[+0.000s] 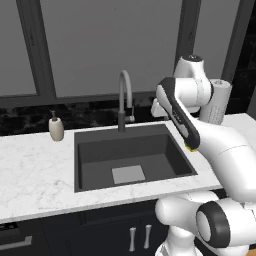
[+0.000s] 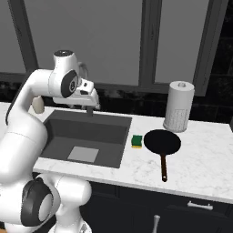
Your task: Pick the pan and sponge and place them into the sink. Then turn on the water.
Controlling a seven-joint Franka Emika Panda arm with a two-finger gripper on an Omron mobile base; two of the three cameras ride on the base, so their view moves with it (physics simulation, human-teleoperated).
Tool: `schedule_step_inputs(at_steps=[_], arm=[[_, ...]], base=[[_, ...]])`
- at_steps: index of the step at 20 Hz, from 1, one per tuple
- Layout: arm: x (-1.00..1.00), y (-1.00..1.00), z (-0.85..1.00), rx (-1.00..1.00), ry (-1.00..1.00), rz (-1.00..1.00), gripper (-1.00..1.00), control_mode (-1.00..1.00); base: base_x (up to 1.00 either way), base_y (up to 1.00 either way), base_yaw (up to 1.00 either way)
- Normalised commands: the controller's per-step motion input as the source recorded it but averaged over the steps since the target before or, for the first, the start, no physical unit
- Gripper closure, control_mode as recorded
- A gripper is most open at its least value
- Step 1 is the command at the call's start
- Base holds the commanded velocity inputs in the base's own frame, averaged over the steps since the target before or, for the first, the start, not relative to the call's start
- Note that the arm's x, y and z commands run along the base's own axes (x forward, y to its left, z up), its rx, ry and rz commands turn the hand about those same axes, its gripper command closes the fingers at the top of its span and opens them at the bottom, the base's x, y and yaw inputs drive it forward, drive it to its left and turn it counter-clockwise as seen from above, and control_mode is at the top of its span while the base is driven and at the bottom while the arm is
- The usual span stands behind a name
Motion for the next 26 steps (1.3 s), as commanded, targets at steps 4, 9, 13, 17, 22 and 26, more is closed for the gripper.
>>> schedule_step_inputs(at_steps=[4, 9, 13, 17, 22, 26], arm=[[-0.09, -0.51, -0.13, 0.00, 0.00, 0.00, -1.00, -1.00], [-0.07, -1.00, -0.23, 0.00, 0.01, 0.00, -1.00, -1.00], [0.00, -1.00, -0.19, 0.04, 0.03, 0.00, -1.00, -1.00], [0.00, -1.00, -0.18, 0.06, 0.02, 0.00, -1.00, -1.00], [0.00, -1.00, -0.33, 0.00, 0.00, 0.00, -1.00, -1.00], [0.17, -0.89, -0.41, 0.00, 0.02, -0.05, -1.00, -1.00]], base=[[0.00, 0.00, 0.00], [0.00, 0.00, 0.00], [0.00, 0.00, 0.00], [0.00, 0.00, 0.00], [0.00, 0.00, 0.00], [0.00, 0.00, 0.00]])
